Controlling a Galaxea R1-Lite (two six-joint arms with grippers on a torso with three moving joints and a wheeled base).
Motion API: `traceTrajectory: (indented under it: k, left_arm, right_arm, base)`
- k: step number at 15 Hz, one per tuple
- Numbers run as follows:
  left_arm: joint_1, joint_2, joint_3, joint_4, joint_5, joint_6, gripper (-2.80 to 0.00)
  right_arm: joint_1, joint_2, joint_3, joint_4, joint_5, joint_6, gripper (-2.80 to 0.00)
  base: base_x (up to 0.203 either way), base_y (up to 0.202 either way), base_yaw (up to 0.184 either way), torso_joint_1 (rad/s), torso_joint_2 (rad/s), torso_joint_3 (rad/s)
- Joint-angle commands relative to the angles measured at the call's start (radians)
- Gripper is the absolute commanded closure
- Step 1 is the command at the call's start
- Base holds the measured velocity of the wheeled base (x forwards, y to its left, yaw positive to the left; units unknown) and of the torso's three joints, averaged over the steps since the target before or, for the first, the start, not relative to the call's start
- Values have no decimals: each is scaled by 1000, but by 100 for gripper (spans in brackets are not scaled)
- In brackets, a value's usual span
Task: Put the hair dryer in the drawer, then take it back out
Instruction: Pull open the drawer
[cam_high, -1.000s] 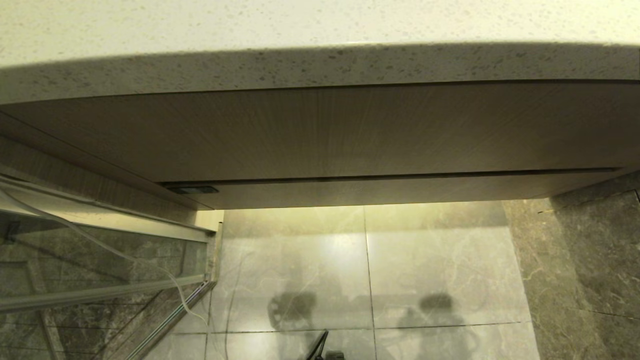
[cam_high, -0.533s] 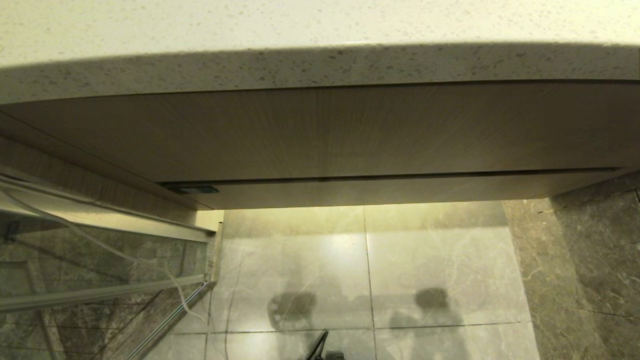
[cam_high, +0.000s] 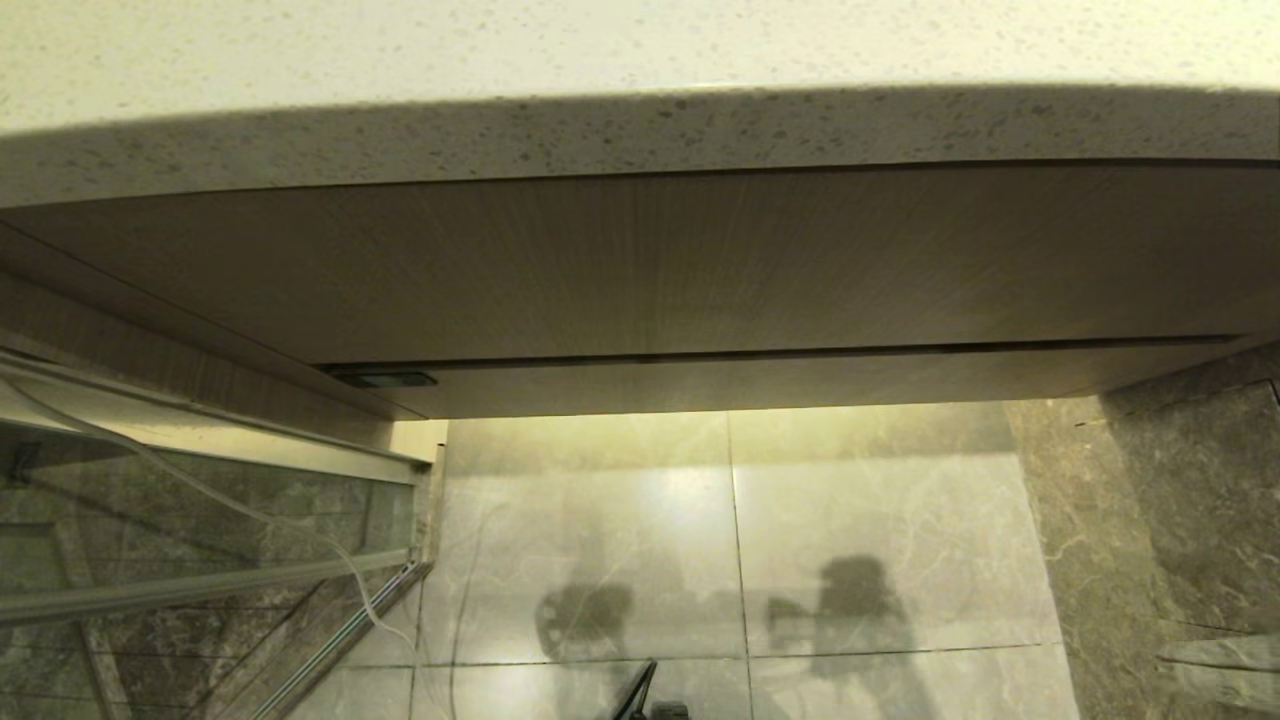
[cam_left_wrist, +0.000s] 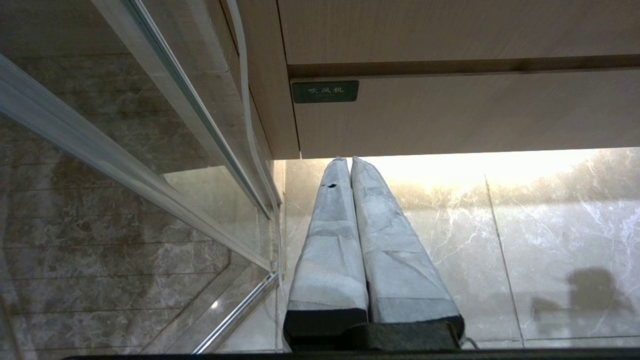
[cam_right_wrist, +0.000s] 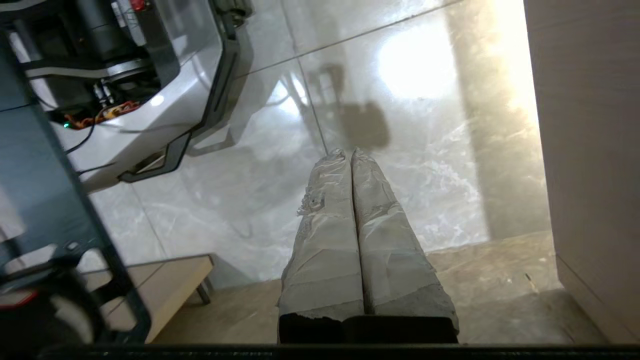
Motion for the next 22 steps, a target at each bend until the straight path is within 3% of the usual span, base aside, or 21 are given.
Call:
traceTrajectory:
  k: [1,4,8,13,19,20,22]
  left_arm:
    - [0,0,40,-2,0,-1,0]
    - [0,0,40,-2,0,-1,0]
    - [0,0,40,-2,0,-1,0]
    - [0,0,40,-2,0,-1,0]
    - [0,0,40,-2,0,0,0]
    - [0,0,40,-2,-1,-1,0]
    - [0,0,40,-2,0,-1,0]
  right_arm:
    - [0,80,49,-105,3,-2,0]
    - [0,223,77,-285,16,-3,0]
    - [-30,406,44,-404,31,2,0]
    - [-128,496,-20,-422,121,-12,0]
    - [-132,553,-18,-485,134,-17,0]
    - [-133,565,-14,-522,134,-16,-280]
    - [-133,573,-8,-540,133,-15,-280]
  base:
    - [0,0,0,0,0,0]
    - [0,0,0,0,0,0]
    - [0,0,0,0,0,0]
    - [0,0,0,0,0,0]
    - [0,0,0,0,0,0]
    - [0,0,0,0,0,0]
    - [0,0,0,0,0,0]
